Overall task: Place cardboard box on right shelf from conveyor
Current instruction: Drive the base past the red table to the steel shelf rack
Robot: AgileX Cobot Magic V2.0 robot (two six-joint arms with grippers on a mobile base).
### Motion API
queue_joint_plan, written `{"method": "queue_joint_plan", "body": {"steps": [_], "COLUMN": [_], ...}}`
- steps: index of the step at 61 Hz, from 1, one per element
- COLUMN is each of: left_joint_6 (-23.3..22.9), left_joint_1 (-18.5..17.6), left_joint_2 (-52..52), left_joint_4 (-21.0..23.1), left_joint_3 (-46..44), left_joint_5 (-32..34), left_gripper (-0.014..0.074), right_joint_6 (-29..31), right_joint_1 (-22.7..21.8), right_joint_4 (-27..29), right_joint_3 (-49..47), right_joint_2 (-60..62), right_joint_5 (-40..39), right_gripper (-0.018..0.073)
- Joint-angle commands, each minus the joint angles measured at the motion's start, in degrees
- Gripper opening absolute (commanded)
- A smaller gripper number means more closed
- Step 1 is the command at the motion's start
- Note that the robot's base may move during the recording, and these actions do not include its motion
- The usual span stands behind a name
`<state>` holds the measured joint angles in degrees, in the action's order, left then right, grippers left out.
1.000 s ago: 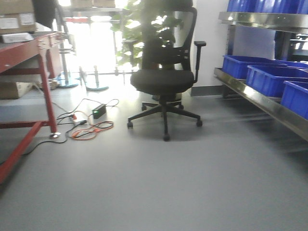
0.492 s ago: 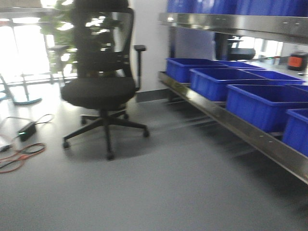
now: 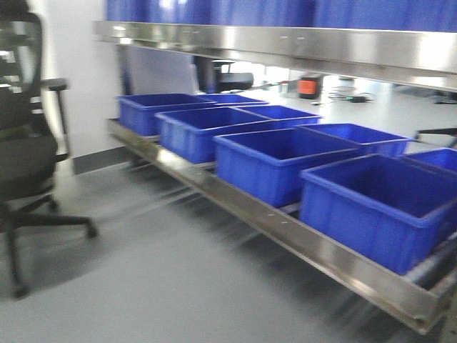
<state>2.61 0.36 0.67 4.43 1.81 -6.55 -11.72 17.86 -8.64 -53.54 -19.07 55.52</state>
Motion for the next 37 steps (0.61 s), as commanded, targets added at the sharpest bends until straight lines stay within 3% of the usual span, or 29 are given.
{"method": "queue_joint_plan", "body": {"steps": [1,37], "left_joint_6": [0.02,0.02], "left_joint_1": [0.02,0.02], "left_joint_2": [0.98,0.87], "left_joint_4": [0.34,0.34], "left_joint_3": [0.55,0.55], "left_joint_5": [4.87,4.87], "left_gripper": [-0.0116,-0.0116], "right_joint_6": [0.55,0.55], "right_joint_1": [-0.34,-0.34], "right_joint_4": [-0.92,-0.92], "right_joint_3": [-1.46,-1.46], "right_joint_2": [-1.06,-1.06], "right_joint_5": [-5.58,-5.58], "right_gripper": [0.0256,0.0256]}}
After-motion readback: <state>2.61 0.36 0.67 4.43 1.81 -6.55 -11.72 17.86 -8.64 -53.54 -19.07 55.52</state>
